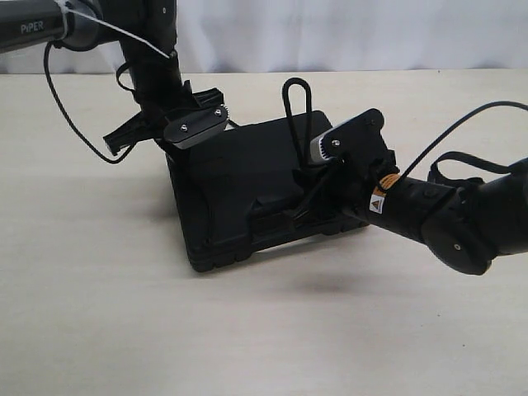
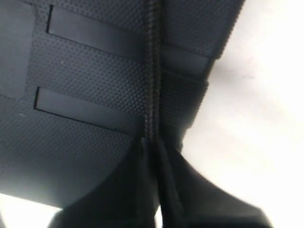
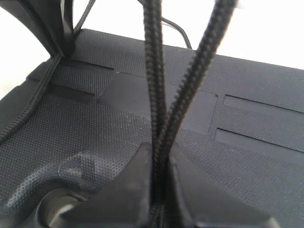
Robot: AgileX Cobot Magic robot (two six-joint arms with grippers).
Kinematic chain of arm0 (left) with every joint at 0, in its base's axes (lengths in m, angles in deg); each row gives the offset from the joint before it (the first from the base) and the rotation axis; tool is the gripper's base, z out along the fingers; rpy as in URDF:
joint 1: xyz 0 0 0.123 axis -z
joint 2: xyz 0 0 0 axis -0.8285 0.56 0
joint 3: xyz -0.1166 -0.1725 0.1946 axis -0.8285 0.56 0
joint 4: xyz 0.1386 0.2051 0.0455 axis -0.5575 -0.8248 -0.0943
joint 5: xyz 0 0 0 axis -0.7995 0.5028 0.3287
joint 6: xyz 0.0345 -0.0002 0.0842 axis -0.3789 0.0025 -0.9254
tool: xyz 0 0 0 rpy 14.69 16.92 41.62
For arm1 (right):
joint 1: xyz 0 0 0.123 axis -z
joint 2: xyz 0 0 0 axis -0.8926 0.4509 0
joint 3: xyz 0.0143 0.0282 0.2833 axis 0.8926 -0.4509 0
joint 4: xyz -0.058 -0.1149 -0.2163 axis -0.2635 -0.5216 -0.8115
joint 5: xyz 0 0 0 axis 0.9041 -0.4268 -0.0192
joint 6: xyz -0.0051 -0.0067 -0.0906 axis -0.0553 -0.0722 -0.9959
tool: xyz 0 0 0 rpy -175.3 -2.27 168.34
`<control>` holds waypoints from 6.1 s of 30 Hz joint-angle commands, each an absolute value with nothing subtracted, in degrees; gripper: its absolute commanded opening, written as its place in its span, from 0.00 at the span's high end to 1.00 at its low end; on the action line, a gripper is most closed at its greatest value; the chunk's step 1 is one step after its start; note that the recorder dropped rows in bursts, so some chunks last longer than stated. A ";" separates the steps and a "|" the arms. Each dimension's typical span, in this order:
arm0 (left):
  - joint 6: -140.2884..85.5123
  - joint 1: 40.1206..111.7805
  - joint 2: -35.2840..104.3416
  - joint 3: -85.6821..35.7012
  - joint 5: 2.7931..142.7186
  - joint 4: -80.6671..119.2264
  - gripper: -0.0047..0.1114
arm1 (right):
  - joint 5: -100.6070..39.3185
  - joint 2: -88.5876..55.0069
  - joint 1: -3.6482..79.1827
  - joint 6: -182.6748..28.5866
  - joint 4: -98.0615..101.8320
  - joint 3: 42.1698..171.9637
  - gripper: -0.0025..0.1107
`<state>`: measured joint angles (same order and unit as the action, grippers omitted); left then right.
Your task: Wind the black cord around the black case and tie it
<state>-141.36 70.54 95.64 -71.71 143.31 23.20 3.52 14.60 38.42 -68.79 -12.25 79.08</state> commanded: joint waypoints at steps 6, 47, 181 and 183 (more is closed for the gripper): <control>-137.98 70.70 96.18 -75.39 142.72 27.64 0.96 | 3.71 14.06 38.38 -69.31 -12.45 79.40 0.94; -143.13 65.18 94.24 -80.50 129.08 54.09 0.96 | 3.71 14.06 38.38 -69.57 -16.16 79.40 0.94; -131.52 69.02 97.07 -80.43 142.72 75.19 0.96 | -69.71 -2.70 44.71 -92.58 19.64 111.42 0.94; -131.12 69.02 96.38 -80.43 142.72 75.19 0.92 | -69.71 -4.47 44.71 -92.33 18.75 111.42 0.94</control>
